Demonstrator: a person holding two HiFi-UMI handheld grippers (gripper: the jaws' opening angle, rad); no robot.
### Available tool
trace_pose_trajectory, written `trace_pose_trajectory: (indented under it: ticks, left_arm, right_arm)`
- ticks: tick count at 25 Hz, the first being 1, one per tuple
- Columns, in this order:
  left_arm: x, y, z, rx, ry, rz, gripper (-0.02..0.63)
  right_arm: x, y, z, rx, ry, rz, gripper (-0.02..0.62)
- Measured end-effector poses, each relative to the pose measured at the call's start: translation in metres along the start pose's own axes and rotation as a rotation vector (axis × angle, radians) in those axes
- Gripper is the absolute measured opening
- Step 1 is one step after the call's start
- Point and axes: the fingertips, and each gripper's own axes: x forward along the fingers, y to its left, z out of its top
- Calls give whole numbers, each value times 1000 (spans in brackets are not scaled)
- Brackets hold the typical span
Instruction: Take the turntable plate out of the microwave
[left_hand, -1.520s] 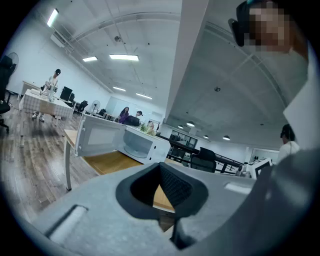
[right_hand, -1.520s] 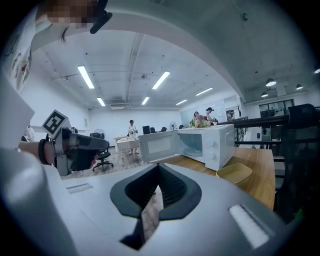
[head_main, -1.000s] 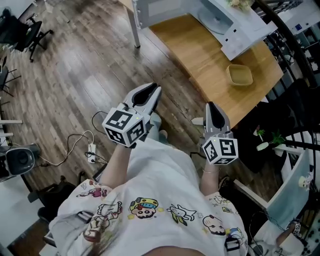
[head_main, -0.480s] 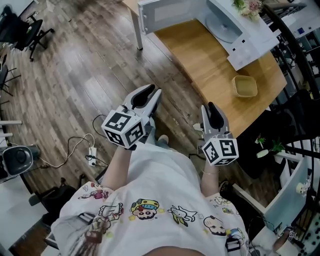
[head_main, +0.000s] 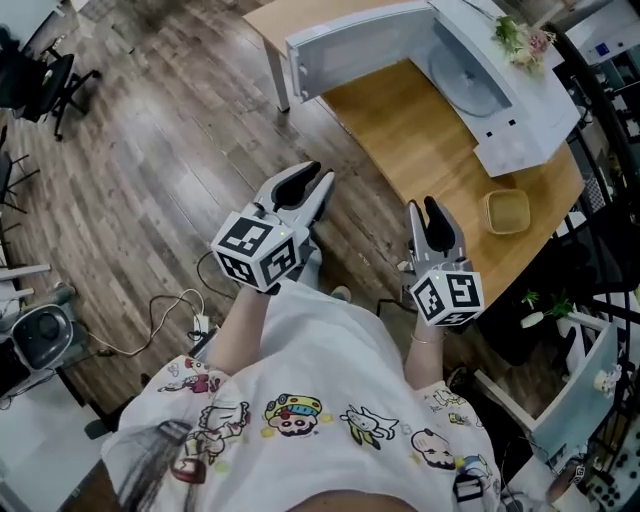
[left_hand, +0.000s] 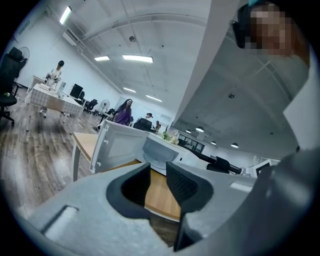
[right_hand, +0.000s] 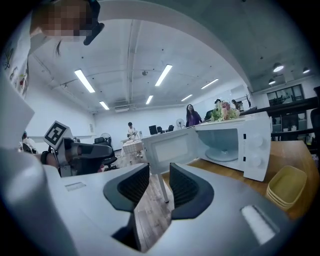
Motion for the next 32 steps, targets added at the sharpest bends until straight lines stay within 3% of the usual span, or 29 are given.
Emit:
trace_pose_trajectory:
  ticks: [8, 14, 32]
  left_arm:
    - [32, 56, 37, 8, 37, -79, 101]
    - [40, 87, 42, 1, 76, -136, 120]
    - [89, 100, 35, -43, 137, -222, 135]
  right_arm:
    - [59, 9, 20, 30, -46, -64, 123]
    - [78, 12, 18, 57, -54, -152, 141]
    - [95, -24, 15, 95, -12, -275, 190]
